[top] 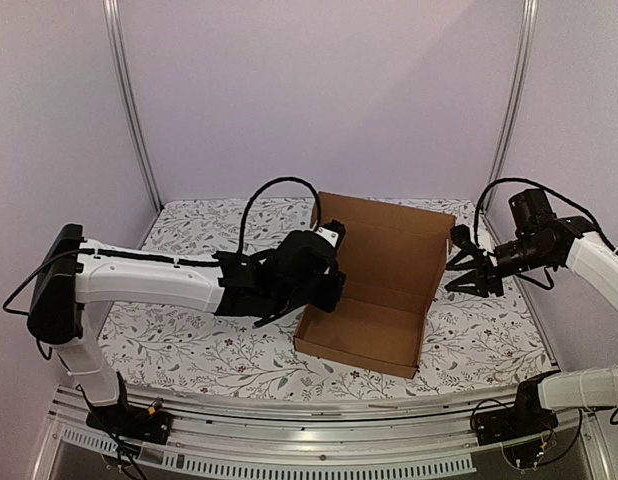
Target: Fold the paper box
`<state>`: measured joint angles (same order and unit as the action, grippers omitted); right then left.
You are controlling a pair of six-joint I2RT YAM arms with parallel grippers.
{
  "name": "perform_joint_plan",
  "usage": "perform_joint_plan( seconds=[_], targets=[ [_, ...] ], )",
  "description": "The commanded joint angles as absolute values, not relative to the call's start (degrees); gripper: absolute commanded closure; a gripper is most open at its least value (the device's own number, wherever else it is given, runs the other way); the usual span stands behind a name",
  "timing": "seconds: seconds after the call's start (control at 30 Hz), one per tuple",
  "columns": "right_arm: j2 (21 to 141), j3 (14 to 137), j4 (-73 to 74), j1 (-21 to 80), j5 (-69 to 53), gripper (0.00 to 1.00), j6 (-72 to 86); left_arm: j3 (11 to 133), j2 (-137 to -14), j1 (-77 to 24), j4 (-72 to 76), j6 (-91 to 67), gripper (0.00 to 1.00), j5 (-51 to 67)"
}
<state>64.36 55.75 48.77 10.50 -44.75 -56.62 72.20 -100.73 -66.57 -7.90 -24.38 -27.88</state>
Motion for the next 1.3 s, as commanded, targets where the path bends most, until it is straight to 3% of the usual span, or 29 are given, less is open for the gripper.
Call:
perform_joint_plan(
  seconds=[0.0, 0.27, 0.37, 0.47, 0.57, 0.8, 0.93, 1.07, 1.27],
  targets=[
    [63.2, 56.5, 52.7, 10.9, -43.8, 0.54, -55.7, 71.8, -99.3, -67.3, -10.1, -25.3, 0.99, -29.9],
    [63.2, 67.3, 72.0, 6.8, -40.1, 0.51, -67.3, 66.6, -85.5, -66.9, -19.2, -20.7, 0.54, -29.5],
    [65.7, 72.0, 76.7, 3.7, -40.0, 0.42, -69.9, 63.3, -80.7, -64.7, -19.1, -19.9, 0.40, -31.4],
    [69.3, 73.6, 74.0, 1.4, -39.0, 0.32, -70.4, 61.9, -80.3, -60.9, -15.6, -16.5, 0.34, -25.8],
    [73.5, 75.8, 71.8, 0.5, -39.7, 0.30, -69.3, 64.0, -83.7, -58.0, -13.9, -12.8, 0.35, -21.8],
    [83.7, 80.1, 70.7, 1.1, -43.1, 0.30, -73.3, 72.7, -93.4, -55.1, -12.4, -6.9, 0.49, -13.9],
    [85.1, 79.9, 70.3, 3.5, -42.6, 0.30, -74.5, 76.4, -97.7, -55.0, -12.4, -5.2, 0.59, -12.0],
    [84.9, 78.4, 66.8, 5.3, -42.2, 0.33, -73.3, 79.2, -100.8, -54.9, -12.4, -4.3, 0.78, -11.5],
    [85.1, 77.6, 62.0, 5.4, -41.9, 0.43, -70.1, 82.9, -104.4, -54.4, -12.9, -2.2, 0.92, -13.2]
  ],
)
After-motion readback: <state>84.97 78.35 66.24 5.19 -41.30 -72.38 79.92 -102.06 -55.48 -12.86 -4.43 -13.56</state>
